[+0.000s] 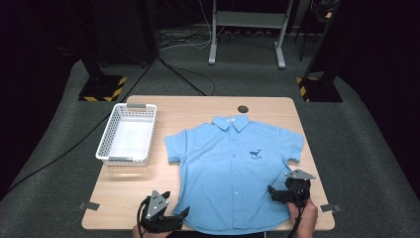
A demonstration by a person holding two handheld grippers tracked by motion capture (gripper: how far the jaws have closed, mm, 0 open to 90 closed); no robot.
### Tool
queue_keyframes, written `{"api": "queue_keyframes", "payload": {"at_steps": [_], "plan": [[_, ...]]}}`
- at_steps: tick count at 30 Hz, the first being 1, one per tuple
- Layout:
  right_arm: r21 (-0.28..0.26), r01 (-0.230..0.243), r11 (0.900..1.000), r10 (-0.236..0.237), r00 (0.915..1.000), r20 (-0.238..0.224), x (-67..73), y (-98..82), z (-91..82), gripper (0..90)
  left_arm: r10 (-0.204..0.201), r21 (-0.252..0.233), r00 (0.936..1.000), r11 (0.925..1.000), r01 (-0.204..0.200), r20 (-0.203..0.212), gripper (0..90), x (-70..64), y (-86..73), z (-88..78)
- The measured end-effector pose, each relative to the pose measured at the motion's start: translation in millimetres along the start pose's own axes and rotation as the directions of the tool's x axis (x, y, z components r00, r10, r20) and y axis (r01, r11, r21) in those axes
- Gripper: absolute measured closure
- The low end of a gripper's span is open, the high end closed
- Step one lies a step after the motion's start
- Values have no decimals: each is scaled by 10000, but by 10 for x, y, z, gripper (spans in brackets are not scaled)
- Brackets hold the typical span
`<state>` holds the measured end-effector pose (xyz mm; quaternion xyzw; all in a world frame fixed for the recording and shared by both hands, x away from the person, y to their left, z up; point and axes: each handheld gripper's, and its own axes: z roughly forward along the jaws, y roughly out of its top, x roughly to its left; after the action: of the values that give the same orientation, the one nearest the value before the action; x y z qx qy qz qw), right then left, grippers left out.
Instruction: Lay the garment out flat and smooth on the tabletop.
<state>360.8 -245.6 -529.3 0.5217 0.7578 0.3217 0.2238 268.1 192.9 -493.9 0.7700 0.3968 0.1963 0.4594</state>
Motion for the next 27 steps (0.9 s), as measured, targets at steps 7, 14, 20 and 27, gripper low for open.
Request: {"api": "queue_keyframes", "payload": {"at_steps": [7,14,20,27], "plan": [[-1,-1,10000,1,10000,0,0,0,0,2,1189,1223,9896,9842,-1283,809,109,-235,344,457],[-1,1,10000,-1,10000,-1,0,0,0,2,1568,2471,9842,9535,-1727,826,112,-337,274,749],[-2,-2,10000,2,10000,3,0,0,0,2,1267,3021,9889,9422,-1446,782,115,-246,128,778],[-3,-8,10000,8,10000,12,0,0,0,2,1064,2650,9927,9570,-1177,566,114,-152,-3,659]]}}
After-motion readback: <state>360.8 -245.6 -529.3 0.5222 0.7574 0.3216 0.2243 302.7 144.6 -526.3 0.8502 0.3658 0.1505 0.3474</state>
